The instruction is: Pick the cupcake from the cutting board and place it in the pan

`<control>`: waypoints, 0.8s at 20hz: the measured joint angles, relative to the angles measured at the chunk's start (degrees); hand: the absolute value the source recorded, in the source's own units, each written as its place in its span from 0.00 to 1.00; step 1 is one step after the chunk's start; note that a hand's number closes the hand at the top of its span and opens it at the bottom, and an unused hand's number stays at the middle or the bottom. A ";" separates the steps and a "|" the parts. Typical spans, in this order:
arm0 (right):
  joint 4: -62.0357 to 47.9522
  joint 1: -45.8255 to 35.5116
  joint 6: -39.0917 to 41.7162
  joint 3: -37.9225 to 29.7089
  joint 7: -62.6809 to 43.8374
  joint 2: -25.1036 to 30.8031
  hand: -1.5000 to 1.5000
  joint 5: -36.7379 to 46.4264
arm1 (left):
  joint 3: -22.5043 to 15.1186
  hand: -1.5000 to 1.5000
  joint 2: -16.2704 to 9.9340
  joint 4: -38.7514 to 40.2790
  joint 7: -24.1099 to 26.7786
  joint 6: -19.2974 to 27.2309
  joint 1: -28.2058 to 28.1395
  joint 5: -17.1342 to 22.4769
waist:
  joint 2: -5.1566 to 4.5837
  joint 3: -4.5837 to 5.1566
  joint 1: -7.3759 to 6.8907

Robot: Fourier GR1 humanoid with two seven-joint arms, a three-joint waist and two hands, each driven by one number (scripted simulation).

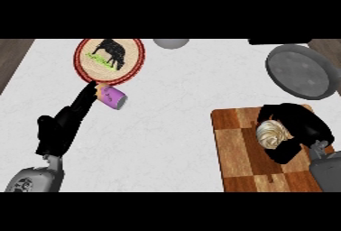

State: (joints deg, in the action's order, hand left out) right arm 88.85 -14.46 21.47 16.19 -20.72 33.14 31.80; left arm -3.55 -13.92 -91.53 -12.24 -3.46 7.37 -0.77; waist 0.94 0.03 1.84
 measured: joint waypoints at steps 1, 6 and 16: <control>2.92 0.53 -1.94 -0.06 0.85 0.18 1.00 0.94 | 0.12 0.50 0.00 0.18 0.26 0.11 -0.27 -0.11 | 0.00 -0.01 0.19; 15.40 5.30 -12.86 -3.28 5.15 1.68 1.00 5.39 | 0.80 0.50 -0.16 0.12 0.70 0.21 -0.76 -0.08 | -0.07 -0.04 0.77; 24.80 15.33 -22.63 -13.67 8.99 -1.88 1.00 4.90 | 0.86 0.50 0.48 0.59 0.92 -1.48 0.62 -0.61 | -0.76 -0.04 -1.10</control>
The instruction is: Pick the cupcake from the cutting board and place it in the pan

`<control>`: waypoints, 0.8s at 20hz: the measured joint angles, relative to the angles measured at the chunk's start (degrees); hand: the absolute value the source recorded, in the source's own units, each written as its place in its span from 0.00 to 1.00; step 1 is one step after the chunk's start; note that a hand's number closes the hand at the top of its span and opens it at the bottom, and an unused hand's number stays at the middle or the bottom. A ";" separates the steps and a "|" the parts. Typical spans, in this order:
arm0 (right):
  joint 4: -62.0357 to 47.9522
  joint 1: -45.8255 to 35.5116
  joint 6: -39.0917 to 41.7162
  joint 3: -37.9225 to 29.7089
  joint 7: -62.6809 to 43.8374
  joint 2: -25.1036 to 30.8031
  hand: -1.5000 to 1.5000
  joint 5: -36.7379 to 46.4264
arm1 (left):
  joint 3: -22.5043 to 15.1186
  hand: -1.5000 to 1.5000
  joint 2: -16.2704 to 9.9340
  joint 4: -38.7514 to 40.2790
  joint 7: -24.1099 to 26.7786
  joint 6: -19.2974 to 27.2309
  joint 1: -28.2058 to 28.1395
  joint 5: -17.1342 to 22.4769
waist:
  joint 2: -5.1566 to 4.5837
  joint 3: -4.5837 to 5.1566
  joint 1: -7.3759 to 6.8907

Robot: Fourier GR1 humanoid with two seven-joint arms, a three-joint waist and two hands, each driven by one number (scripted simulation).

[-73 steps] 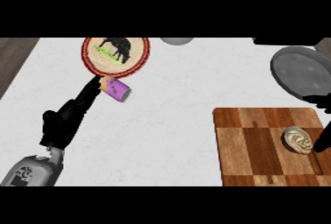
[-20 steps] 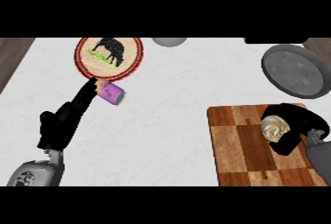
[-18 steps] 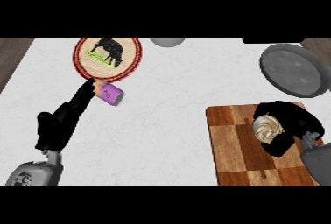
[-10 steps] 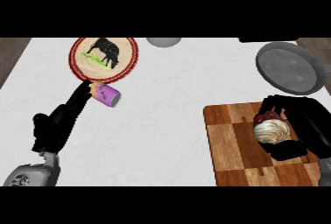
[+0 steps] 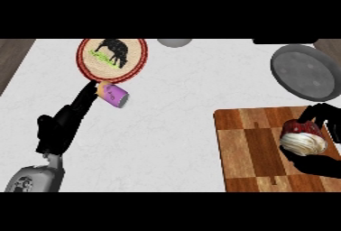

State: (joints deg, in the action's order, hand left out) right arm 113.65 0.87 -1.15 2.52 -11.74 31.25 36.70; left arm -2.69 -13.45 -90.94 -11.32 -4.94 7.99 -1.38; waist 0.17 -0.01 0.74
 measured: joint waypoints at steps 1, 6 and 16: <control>-1.47 -0.44 -0.48 -1.46 1.00 -0.37 1.00 -0.92 | -0.49 0.50 0.53 -0.66 -1.06 0.42 0.55 -0.45 | -0.04 0.00 -0.16; -12.01 -5.70 -1.15 -7.93 6.33 -2.09 1.00 -7.74 | -0.88 0.50 1.14 -0.61 -0.77 0.13 0.79 -1.27 | -0.21 -0.02 -0.79; -46.64 -22.53 -8.90 -15.18 22.40 -0.59 1.00 -5.44 | -0.64 0.50 1.56 -2.27 -0.96 -1.39 -0.27 -1.39 | -0.51 -0.06 -1.97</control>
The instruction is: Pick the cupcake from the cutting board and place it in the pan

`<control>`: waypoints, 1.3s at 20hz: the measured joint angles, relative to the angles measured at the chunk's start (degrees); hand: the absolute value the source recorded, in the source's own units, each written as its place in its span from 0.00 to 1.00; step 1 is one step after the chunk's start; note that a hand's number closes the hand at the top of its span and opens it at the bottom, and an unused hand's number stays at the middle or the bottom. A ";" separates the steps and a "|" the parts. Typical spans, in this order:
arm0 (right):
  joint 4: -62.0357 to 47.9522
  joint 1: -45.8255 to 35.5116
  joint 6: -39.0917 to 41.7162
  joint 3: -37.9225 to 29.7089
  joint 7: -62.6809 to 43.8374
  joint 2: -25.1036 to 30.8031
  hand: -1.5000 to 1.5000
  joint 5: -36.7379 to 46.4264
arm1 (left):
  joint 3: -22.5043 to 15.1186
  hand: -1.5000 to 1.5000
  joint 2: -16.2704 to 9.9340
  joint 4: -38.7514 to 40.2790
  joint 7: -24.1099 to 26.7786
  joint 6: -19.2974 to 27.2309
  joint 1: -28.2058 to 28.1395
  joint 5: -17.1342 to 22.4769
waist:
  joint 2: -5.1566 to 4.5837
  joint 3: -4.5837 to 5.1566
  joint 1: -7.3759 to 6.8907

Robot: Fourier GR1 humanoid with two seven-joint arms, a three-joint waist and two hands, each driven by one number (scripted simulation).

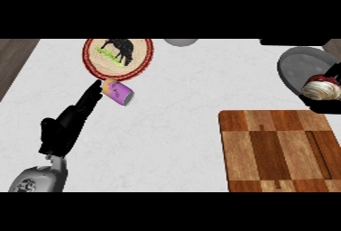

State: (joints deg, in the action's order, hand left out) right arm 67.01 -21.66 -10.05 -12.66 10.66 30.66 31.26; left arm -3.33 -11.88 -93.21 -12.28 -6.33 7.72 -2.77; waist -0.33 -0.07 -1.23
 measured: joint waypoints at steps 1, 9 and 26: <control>-3.89 -2.02 -0.94 -0.60 1.70 0.37 1.00 0.34 | 0.14 0.50 -0.08 -0.22 0.03 -0.09 -0.11 -0.05 | -0.03 -0.01 -0.09; -31.70 -16.09 -7.37 -4.98 14.62 3.80 1.00 2.00 | 0.32 0.50 0.66 2.17 0.73 -0.30 1.95 -0.81 | -0.50 -0.08 -1.02; -58.22 -26.12 -7.61 -6.54 15.07 9.72 0.00 5.98 | -1.17 0.50 2.32 1.81 0.63 -1.04 4.02 -1.19 | -2.04 -0.30 -4.14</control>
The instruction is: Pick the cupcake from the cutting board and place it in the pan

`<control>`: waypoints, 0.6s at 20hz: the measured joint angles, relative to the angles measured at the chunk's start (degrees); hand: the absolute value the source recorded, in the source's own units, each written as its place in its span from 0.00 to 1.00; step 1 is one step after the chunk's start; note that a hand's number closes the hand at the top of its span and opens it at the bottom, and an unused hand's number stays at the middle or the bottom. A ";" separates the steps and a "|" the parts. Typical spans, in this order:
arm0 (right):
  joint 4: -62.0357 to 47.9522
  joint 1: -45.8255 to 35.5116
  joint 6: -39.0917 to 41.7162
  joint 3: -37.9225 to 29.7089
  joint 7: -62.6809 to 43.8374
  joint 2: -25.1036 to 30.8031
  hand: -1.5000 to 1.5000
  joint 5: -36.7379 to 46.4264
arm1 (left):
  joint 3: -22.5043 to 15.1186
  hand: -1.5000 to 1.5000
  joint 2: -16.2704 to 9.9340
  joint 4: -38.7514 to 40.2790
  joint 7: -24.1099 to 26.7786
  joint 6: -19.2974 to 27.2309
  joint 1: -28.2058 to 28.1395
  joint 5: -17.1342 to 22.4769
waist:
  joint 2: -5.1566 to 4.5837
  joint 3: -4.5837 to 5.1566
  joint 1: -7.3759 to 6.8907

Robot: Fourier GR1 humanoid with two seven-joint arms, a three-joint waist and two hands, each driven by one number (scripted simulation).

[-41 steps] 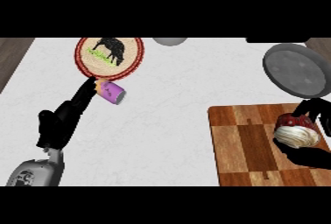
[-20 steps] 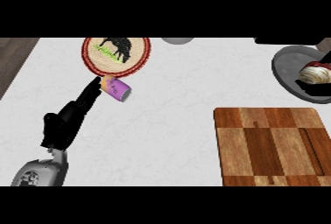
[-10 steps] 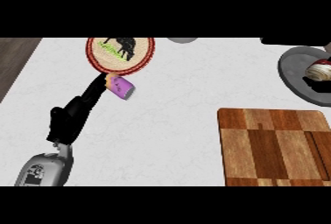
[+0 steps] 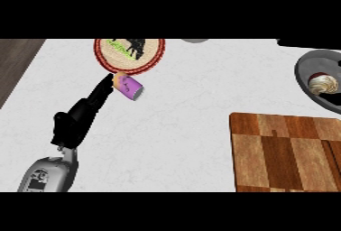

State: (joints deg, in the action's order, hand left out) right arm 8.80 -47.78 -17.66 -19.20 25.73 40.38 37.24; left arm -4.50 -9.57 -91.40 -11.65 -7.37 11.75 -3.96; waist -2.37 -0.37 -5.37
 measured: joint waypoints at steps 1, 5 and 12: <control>-0.58 -0.43 1.03 -0.14 -0.39 0.18 0.00 -0.11 | 0.13 0.50 -0.14 0.15 0.25 -0.13 0.16 0.02 | -0.11 -0.04 -0.16; -1.66 -1.44 4.20 -1.97 0.45 0.25 0.00 -1.91 | 0.08 0.50 0.10 0.69 0.34 -0.33 0.82 0.17 | -0.33 -0.20 -0.28; -1.55 -2.66 9.83 -10.30 5.40 0.28 0.00 -10.46 | -0.05 0.50 0.43 0.11 0.04 0.11 0.60 -0.12 | -0.29 -0.42 -0.07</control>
State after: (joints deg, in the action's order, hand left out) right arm 7.25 -50.44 -7.83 -29.50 31.14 40.66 26.77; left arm -4.55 -9.14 -91.29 -11.62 -7.25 12.35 -4.07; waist -2.66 -0.79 -5.44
